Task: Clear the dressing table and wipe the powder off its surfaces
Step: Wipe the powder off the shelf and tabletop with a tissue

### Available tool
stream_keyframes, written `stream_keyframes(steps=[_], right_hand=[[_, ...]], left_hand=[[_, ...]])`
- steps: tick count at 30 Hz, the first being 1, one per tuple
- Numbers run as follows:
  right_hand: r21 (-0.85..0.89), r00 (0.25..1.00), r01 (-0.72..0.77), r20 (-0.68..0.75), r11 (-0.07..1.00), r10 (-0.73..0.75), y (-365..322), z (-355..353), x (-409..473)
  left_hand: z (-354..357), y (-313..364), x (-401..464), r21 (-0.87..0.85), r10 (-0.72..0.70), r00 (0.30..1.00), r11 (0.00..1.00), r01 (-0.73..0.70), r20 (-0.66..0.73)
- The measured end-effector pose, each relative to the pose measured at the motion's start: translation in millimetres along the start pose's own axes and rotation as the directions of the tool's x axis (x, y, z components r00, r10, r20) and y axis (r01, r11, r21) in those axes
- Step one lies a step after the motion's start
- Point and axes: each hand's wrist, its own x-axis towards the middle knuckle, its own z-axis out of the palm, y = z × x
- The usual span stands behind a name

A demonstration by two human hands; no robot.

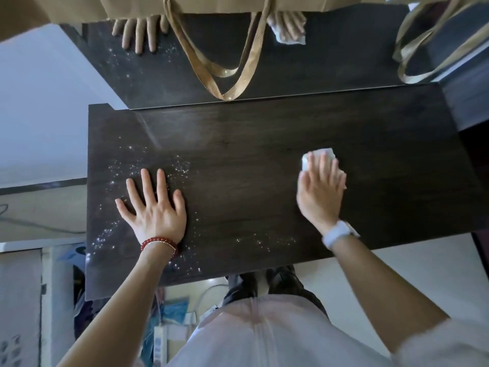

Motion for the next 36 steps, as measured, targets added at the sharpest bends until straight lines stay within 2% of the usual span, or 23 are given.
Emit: stream_keyframes(steps=[1,2,3,5,6,8,9,10,11,13,15,16,18,21,23,24,26,29,31,33,34,35,36], right_hand=[[0.007,0.999,0.038,-0.012,0.999,-0.038,-20.9,3.5,0.4],[0.009,0.986,0.164,-0.023,0.986,-0.163,-42.6,11.3,-8.1],[0.022,0.943,0.334,-0.006,0.942,-0.334,-64.2,18.0,-25.6],[0.057,0.787,0.609,0.080,0.791,-0.612,-80.5,32.8,-78.4],[0.070,0.721,0.680,0.123,0.730,-0.682,-74.5,35.4,-101.3],[0.042,0.662,0.739,0.139,0.672,-0.737,-35.7,32.2,-116.5],[0.015,0.682,0.726,0.114,0.688,-0.722,-10.1,29.2,-113.8],[-0.022,0.741,0.670,0.069,0.742,-0.667,16.3,24.9,-107.9],[-0.051,0.833,0.554,0.024,0.831,-0.553,40.2,19.0,-99.8],[-0.021,0.981,0.193,0.006,0.981,-0.193,67.8,8.7,-84.0],[0.076,0.998,-0.062,-0.027,0.995,0.065,51.4,12.1,-79.6],[0.093,0.999,-0.046,-0.025,0.995,0.048,29.7,17.4,-83.1],[0.097,0.977,0.213,-0.024,0.972,-0.212,-24.4,30.9,-100.3],[0.096,0.788,0.606,0.060,0.789,-0.613,-75.1,45.0,-135.7],[0.086,0.697,0.707,0.075,0.701,-0.713,-64.4,42.0,-137.3],[0.087,0.688,0.719,0.054,0.690,-0.724,-49.8,37.8,-132.8],[0.098,0.777,0.624,0.025,0.775,-0.628,-10.6,29.7,-117.5],[0.081,0.979,0.202,0.019,0.976,-0.205,46.3,14.6,-75.6],[0.103,0.995,-0.099,0.018,0.990,0.098,68.1,4.4,-36.7],[0.199,0.944,-0.328,0.036,0.923,0.328,68.1,-9.9,1.9],[0.225,0.929,-0.365,0.028,0.903,0.369,57.7,-16.2,15.6],[0.212,0.945,-0.317,-0.006,0.924,0.326,41.6,-17.1,21.2],[0.163,0.979,-0.185,-0.058,0.969,0.197,19.4,-14.6,18.2]], left_hand=[[0.0,-0.2,-0.3,0.000,-0.001,1.000,1.000,0.001,-0.001],[-0.3,-0.3,-0.6,0.001,-0.001,1.000,1.000,0.001,-0.003],[-0.7,-0.5,0.0,0.000,0.000,1.000,1.000,0.000,-0.006],[-1.3,-0.2,-0.7,-0.004,-0.001,1.000,1.000,0.001,-0.002],[-1.7,0.2,-0.7,-0.004,-0.002,1.000,1.000,0.002,-0.002],[-2.3,1.2,-1.0,-0.003,-0.003,1.000,1.000,0.003,-0.002],[-2.5,1.8,-1.9,-0.005,-0.001,1.000,1.000,0.001,0.000],[-2.9,2.6,-2.3,-0.005,0.004,1.000,1.000,-0.004,0.001],[-3.9,2.6,-3.2,-0.004,0.007,1.000,1.000,-0.007,0.001],[-7.0,3.2,-5.8,-0.015,-0.003,1.000,1.000,0.003,0.000],[-8.2,5.2,-14.4,-0.064,-0.029,1.000,0.998,0.028,-0.007],[-8.4,5.0,-20.8,-0.100,-0.044,0.999,0.994,0.043,-0.012],[-8.6,0.6,-37.0,-0.162,-0.081,0.996,0.984,0.075,-0.030],[-11.4,-16.1,-63.3,-0.184,-0.141,0.989,0.974,0.131,-0.041],[-13.1,-24.5,-75.4,-0.169,-0.146,0.989,0.976,0.138,-0.035],[-13.7,-25.9,-80.2,-0.160,-0.126,0.992,0.980,0.120,-0.029],[-12.9,-19.8,-85.3,-0.163,-0.071,0.997,0.984,0.068,-0.018],[-8.6,4.5,-82.3,-0.195,0.032,0.999,0.980,-0.031,0.000],[-5.0,19.2,-75.0,-0.202,0.085,0.996,0.976,-0.080,0.017],[0.3,25.1,-71.3,-0.173,0.106,0.993,0.980,-0.096,0.049],[3.1,24.6,-70.8,-0.151,0.108,0.993,0.984,-0.099,0.056],[5.5,22.8,-71.2,-0.129,0.113,0.992,0.986,-0.105,0.054],[6.5,20.4,-71.6,-0.112,0.120,0.992,0.987,-0.115,0.046]])
